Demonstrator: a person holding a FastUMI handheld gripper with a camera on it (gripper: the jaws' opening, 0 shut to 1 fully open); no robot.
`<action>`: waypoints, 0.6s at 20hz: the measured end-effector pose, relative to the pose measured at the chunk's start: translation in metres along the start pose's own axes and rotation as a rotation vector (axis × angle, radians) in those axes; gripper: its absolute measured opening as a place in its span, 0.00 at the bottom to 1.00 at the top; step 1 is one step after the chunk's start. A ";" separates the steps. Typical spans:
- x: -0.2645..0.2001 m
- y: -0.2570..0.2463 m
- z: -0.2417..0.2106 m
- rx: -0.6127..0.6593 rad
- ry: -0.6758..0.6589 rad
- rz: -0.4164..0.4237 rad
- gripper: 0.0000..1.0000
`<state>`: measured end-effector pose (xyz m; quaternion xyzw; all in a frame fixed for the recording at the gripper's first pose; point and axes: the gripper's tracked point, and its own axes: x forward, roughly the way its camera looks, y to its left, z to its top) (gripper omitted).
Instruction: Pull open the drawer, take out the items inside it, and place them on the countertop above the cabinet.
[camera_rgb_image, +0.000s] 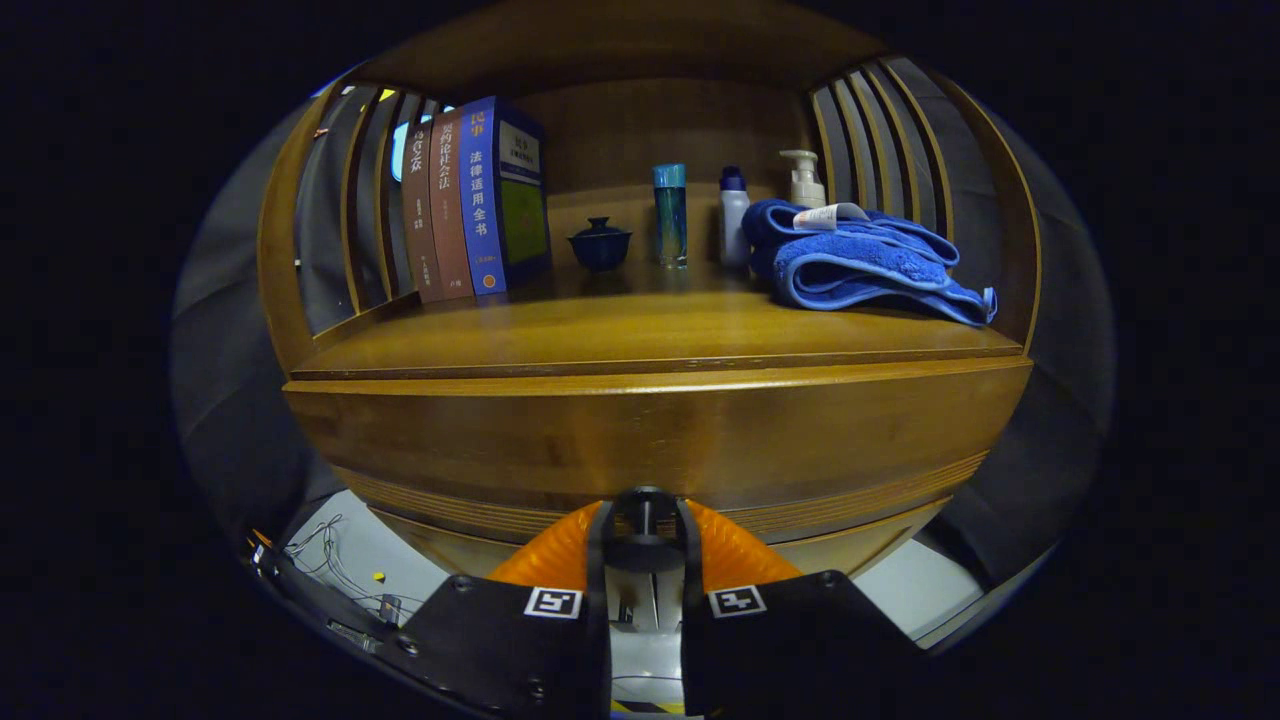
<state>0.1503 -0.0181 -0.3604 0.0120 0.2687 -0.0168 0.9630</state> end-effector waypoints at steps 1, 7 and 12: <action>0.000 0.000 0.000 -0.002 0.002 -0.001 0.32; -0.015 0.001 -0.007 -0.031 0.026 -0.008 0.32; -0.051 0.001 -0.025 -0.033 0.064 -0.011 0.31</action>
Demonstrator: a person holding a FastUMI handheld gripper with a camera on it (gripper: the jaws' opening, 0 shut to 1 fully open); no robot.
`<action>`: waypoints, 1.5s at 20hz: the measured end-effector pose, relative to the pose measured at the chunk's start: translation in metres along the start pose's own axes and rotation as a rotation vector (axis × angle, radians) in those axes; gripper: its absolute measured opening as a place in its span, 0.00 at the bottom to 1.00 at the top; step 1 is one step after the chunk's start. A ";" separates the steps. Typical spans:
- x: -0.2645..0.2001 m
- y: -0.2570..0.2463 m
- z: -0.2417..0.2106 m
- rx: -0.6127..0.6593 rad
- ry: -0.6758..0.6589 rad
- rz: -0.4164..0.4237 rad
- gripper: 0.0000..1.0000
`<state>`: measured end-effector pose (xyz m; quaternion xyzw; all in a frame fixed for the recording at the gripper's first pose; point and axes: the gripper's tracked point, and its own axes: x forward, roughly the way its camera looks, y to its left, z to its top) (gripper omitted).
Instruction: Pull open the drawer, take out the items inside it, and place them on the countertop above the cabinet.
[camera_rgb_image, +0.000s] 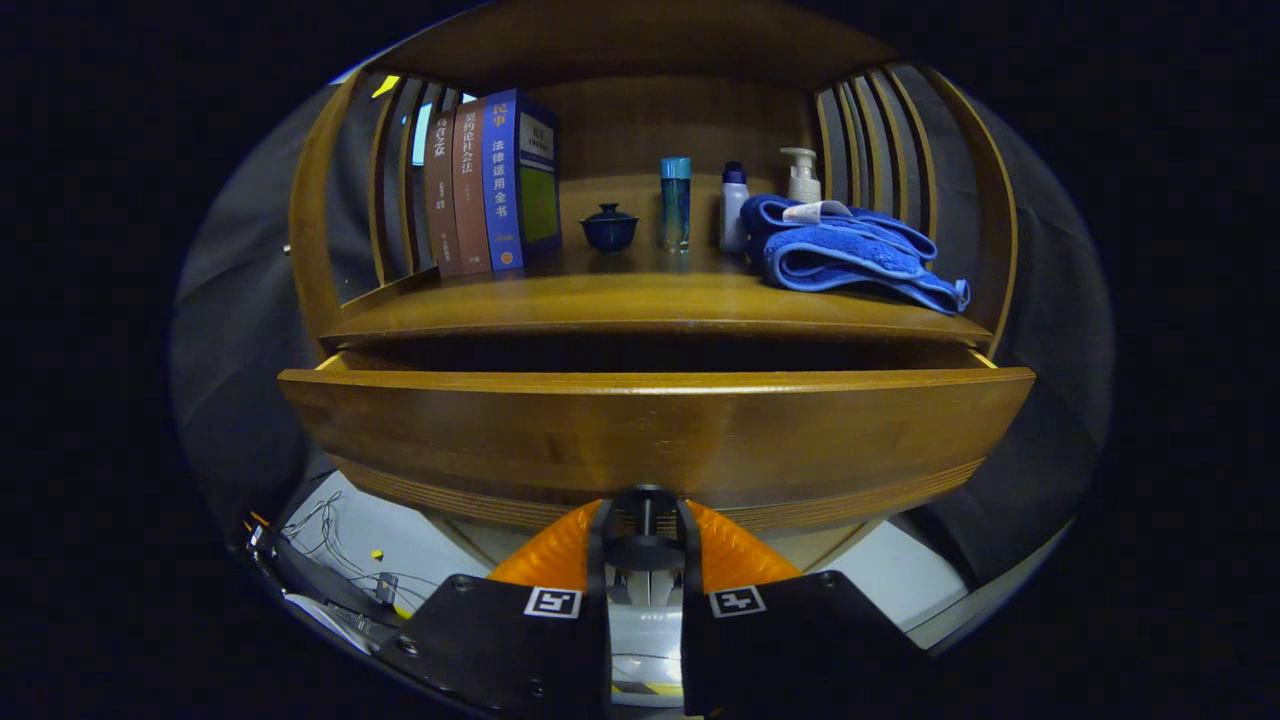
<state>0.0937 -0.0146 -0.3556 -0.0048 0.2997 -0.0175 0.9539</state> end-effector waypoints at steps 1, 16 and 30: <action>-0.008 0.000 -0.004 -0.001 0.006 -0.002 0.31; -0.106 0.001 -0.064 0.013 0.080 -0.012 0.31; -0.144 -0.001 -0.076 0.033 0.135 -0.026 0.86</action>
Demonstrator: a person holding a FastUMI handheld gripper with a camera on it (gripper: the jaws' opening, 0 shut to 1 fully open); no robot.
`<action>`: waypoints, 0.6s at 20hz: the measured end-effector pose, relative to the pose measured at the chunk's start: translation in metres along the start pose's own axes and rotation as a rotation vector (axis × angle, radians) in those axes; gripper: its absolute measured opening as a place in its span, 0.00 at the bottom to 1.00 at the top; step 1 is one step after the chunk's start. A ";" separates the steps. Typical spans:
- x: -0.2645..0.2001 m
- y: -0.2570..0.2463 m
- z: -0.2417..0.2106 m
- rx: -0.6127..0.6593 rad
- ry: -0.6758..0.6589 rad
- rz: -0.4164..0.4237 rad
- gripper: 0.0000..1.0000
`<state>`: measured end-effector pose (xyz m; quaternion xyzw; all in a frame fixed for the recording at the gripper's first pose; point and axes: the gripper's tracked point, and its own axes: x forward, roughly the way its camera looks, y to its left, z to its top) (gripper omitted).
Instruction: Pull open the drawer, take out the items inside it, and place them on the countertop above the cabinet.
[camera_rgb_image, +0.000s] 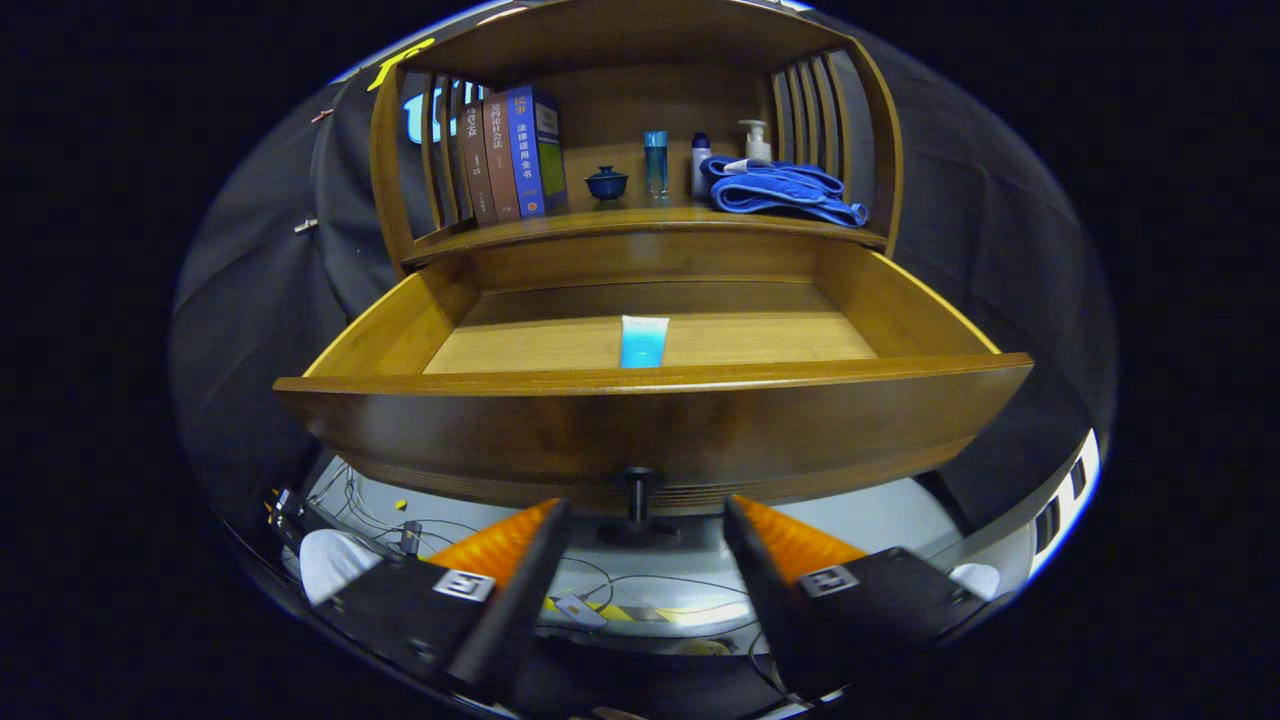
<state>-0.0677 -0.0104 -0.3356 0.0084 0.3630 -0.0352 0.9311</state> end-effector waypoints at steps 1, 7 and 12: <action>-0.008 -0.001 0.006 -0.002 -0.009 0.002 1.00; -0.043 0.015 0.080 0.032 -0.076 0.066 0.99; 0.002 0.015 0.140 0.019 -0.055 0.061 1.00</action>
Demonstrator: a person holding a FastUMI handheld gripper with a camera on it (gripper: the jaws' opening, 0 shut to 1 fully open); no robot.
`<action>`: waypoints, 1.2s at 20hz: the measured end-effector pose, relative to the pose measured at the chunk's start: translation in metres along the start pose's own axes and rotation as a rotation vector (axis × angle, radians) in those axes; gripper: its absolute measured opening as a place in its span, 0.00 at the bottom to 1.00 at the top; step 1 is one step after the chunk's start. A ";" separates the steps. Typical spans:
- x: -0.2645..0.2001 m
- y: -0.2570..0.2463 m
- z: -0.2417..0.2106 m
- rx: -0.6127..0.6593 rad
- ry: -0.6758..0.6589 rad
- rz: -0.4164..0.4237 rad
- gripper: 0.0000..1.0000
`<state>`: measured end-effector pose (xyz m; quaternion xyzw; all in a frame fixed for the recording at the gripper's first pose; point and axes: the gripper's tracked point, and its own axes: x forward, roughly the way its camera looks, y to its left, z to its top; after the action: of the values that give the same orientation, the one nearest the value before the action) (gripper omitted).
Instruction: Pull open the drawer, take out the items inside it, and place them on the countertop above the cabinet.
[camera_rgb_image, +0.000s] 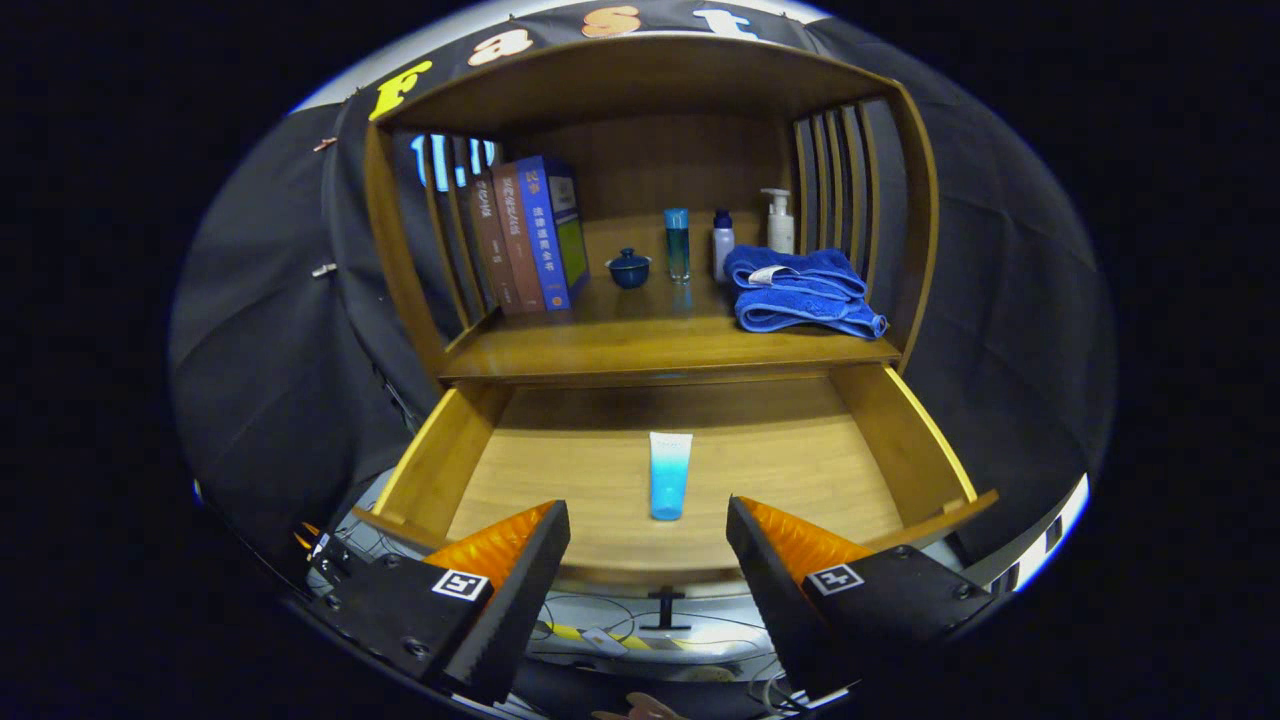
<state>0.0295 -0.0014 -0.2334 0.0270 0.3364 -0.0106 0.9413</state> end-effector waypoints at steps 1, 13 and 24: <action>0.012 0.000 0.008 0.004 0.018 -0.002 1.00; 0.142 -0.013 -0.035 -0.014 0.478 -0.085 0.99; 0.171 -0.033 -0.076 0.010 0.664 -0.176 0.83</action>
<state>0.1125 -0.0302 -0.4017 0.0046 0.6253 -0.0840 0.7758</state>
